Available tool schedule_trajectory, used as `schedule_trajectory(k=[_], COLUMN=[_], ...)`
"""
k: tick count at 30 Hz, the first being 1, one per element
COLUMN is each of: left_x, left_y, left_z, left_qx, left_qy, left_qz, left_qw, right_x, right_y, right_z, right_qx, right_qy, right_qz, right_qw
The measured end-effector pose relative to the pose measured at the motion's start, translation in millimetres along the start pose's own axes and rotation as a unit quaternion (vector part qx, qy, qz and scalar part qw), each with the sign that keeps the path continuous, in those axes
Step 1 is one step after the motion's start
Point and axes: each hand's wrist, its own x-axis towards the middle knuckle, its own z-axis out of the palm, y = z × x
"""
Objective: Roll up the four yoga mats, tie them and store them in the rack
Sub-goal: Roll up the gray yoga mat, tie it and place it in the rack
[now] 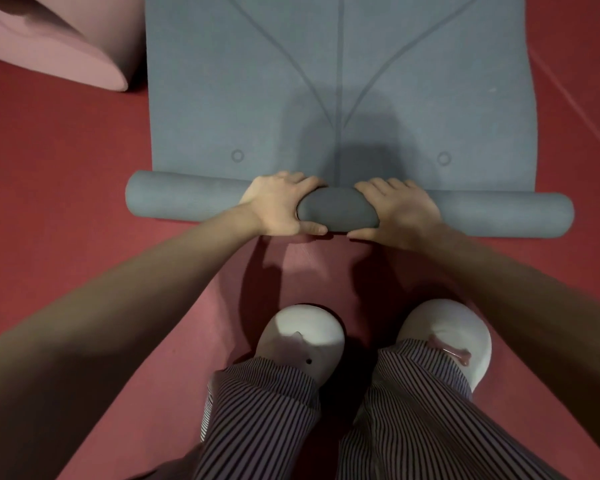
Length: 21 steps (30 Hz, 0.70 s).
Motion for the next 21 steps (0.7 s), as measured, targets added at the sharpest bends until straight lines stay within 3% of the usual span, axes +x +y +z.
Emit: schedule_trajectory(k=[3,5,10,14,16,19,21], left_x=[-9.5,-10.5,0.9,15.2,25.0,32.2,33.8], left_y=[2.1,4.3,9.6,5.3,2.1,0.7,0.3], left_z=[15.0,22.2,12.4,-4.7,-15.7,-22.2,-22.0], left_qx=[0.028,0.067,0.06,0.058,0.051,0.042,0.045], left_qy=[0.108,0.128,0.083,0.033,0.003,-0.019,-0.025], left_qz=[0.037,0.038,-0.017,-0.026,-0.029,-0.03,-0.032], left_qw=[0.993,0.989,0.995,0.997,0.998,0.998,0.998], right_x=[12.6,17.7,15.5,8.2,6.6,11.1,15.2], right_y=[6.0,7.1,8.5,4.9,3.7,6.7,7.8], right_z=[-13.3,-18.0,-16.9,-8.8,-8.9,-17.2,-18.6], right_qx=[0.035,0.046,0.031,-0.028,0.007,0.014,-0.011], right_qy=[-0.066,-0.092,-0.071,0.039,0.079,-0.027,-0.052], right_qz=[0.018,0.023,0.024,0.009,0.032,0.078,0.083], right_qw=[0.997,0.994,0.997,0.999,0.996,0.996,0.995])
